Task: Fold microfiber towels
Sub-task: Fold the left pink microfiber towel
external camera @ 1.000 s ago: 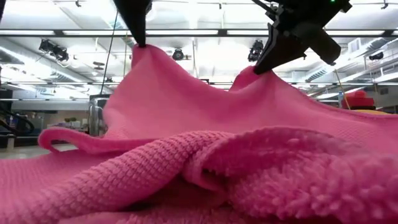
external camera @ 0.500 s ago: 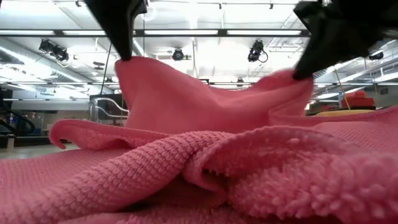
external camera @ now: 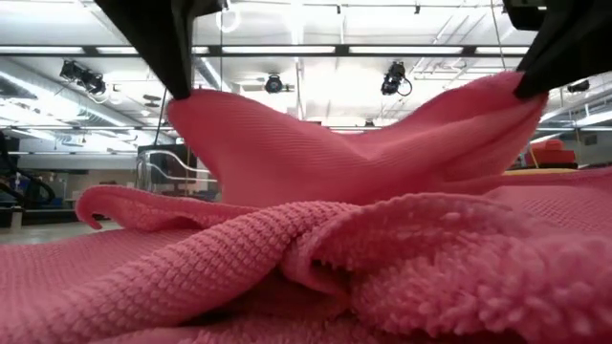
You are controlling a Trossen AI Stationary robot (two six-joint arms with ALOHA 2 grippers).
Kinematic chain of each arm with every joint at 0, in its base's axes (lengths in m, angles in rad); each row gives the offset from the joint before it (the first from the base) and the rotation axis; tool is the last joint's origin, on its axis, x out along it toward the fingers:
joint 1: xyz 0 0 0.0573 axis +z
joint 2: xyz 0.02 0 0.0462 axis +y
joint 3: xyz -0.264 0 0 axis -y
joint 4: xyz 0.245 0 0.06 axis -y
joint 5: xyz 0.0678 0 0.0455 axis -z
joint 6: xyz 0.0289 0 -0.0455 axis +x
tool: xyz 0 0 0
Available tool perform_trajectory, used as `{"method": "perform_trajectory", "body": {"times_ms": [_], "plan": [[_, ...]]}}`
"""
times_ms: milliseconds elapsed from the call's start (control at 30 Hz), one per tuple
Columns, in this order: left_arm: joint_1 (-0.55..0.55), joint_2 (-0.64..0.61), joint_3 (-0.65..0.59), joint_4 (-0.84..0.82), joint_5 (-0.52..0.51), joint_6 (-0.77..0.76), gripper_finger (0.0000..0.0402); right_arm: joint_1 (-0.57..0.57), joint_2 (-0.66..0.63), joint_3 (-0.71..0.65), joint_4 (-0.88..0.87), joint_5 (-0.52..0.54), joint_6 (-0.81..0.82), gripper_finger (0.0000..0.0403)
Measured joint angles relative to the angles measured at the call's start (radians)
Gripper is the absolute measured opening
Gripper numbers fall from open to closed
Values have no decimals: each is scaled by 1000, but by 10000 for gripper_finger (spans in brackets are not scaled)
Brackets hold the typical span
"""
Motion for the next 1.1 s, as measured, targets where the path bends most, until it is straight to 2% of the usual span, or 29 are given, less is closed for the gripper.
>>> {"method": "perform_trajectory", "body": {"times_ms": [200, 400, 600, 900, 1100], "plan": [[-32, 6, 0, 46, 43, -53, 29, 3, 0, 0, 73, -59, 5, 12], [-69, 40, 0, 154, 113, -83, 12, 7, 0, 0, 103, -145, 42, 12], [-109, 87, 0, 127, 112, -102, 9, 9, 12, -1, 137, -168, 65, 12], [-123, 167, 0, 119, 73, -77, 65, 5, 27, 0, 196, -195, 92, 12], [-134, 167, 10, 145, 74, -109, 126, 2, 36, 0, 197, -211, 133, 12]]}}
